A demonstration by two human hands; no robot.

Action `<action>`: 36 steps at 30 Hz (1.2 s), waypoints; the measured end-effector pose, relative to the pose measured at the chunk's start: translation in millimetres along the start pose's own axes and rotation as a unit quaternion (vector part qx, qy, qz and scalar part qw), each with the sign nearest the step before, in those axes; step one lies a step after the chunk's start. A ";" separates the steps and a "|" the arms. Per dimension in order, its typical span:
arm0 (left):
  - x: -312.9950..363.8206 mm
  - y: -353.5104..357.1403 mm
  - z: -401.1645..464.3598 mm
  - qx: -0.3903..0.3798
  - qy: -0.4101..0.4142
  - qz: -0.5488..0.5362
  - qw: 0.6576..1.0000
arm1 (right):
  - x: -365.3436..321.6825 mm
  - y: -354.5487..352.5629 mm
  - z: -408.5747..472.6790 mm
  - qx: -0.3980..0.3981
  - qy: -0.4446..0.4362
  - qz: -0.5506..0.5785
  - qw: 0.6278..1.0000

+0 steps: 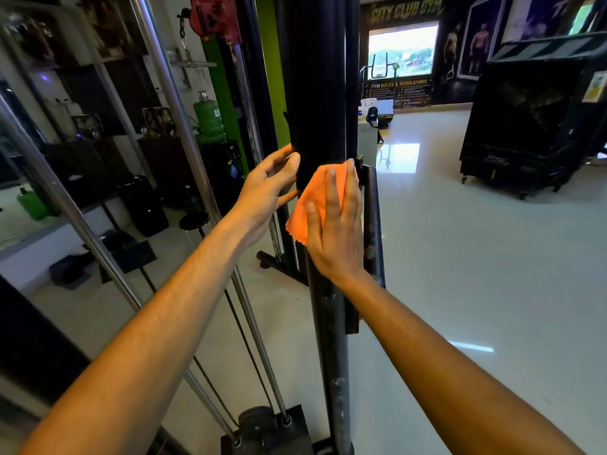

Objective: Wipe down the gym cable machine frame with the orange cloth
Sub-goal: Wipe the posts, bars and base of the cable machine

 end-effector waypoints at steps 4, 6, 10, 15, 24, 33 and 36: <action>-15.5 -0.2 -0.1 0.013 -0.004 -0.002 1.000 | 16.6 6.5 -32.5 -0.016 -0.003 -0.005 1.000; -26.1 0.7 -4.2 0.019 -0.008 0.001 1.000 | 36.3 15.5 -80.0 -0.064 -0.011 -0.030 0.997; -48.8 -0.1 -11.7 0.032 -0.030 0.003 0.999 | 54.5 16.4 -107.0 -0.097 0.007 -0.001 0.995; -67.8 5.1 -17.4 0.047 -0.055 0.003 0.997 | 28.9 6.9 -47.3 -0.030 0.005 0.036 0.999; -113.6 4.3 -38.5 0.045 -0.081 0.025 0.995 | 83.9 23.9 -157.5 -0.136 -0.012 -0.030 0.990; -147.7 3.1 -48.8 0.030 -0.125 0.025 0.991 | 68.9 30.8 -158.6 -0.111 0.057 -0.034 0.992; -159.5 0.9 -50.1 0.030 -0.126 0.025 0.991 | 87.0 35.6 -212.6 -0.168 0.054 -0.101 0.979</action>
Point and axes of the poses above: each hand's wrist, its own z-axis towards the middle knuckle, its own y-axis out of the palm, x = y × z, the point moved 4 cm from there along z, towards the middle knuckle, and after that the axes turned 4 degrees about x, right-handed, at the moved point
